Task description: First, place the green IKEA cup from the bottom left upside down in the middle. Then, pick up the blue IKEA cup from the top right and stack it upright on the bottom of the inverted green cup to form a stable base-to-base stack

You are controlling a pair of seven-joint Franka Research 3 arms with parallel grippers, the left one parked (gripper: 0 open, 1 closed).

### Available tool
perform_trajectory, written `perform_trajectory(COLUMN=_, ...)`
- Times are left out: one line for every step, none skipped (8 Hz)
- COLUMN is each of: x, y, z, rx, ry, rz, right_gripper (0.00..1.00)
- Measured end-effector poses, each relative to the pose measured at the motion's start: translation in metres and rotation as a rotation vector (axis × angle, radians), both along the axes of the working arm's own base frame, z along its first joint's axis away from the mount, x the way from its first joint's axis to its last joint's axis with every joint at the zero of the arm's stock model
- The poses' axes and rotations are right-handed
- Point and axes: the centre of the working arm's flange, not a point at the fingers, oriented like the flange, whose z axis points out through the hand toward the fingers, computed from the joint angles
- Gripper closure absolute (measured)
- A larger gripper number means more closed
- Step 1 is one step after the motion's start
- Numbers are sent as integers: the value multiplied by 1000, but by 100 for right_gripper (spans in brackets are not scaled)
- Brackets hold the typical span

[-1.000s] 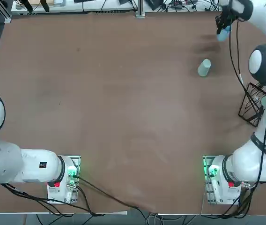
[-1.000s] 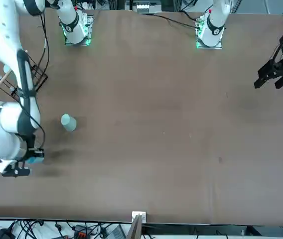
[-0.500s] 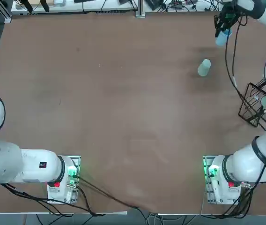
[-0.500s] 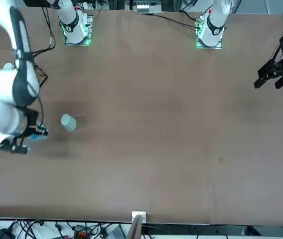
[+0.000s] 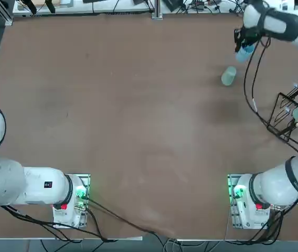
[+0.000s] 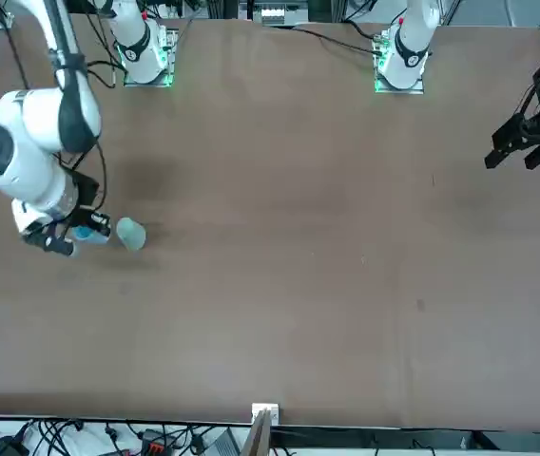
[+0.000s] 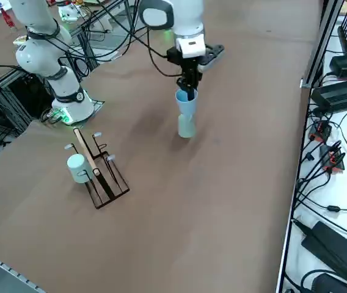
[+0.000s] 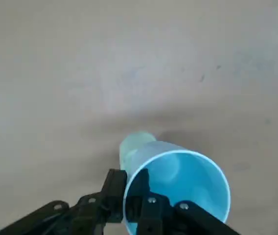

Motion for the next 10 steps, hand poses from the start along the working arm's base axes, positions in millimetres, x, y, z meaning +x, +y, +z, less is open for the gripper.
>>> perform_trajectory(x=-12, y=5, z=-6, rx=1, ry=0, rz=4, right_gripper=97)
perform_trajectory(x=-17, y=12, z=-11, rx=-1, ry=5, rz=7, right_gripper=97)
perform_trajectory(x=-20, y=20, z=-15, rx=-8, ry=7, rz=15, right_gripper=97)
perform_trajectory(x=-20, y=23, z=-17, rx=-21, ry=5, rz=17, right_gripper=97)
perform_trajectory(x=-19, y=24, z=-21, rx=-37, ry=2, rz=15, right_gripper=97)
perform_trajectory(x=-19, y=24, z=-27, rx=-50, ry=2, rz=13, right_gripper=97)
perform_trajectory(x=-19, y=24, z=-31, rx=-54, ry=-2, rz=3, right_gripper=97)
perform_trajectory(x=-19, y=26, z=-35, rx=-52, ry=-12, rz=-2, right_gripper=97)
perform_trajectory(x=-20, y=28, z=-39, rx=-50, ry=-19, rz=-1, right_gripper=97)
perform_trajectory(x=-21, y=29, z=-42, rx=-50, ry=-17, rz=0, right_gripper=97)
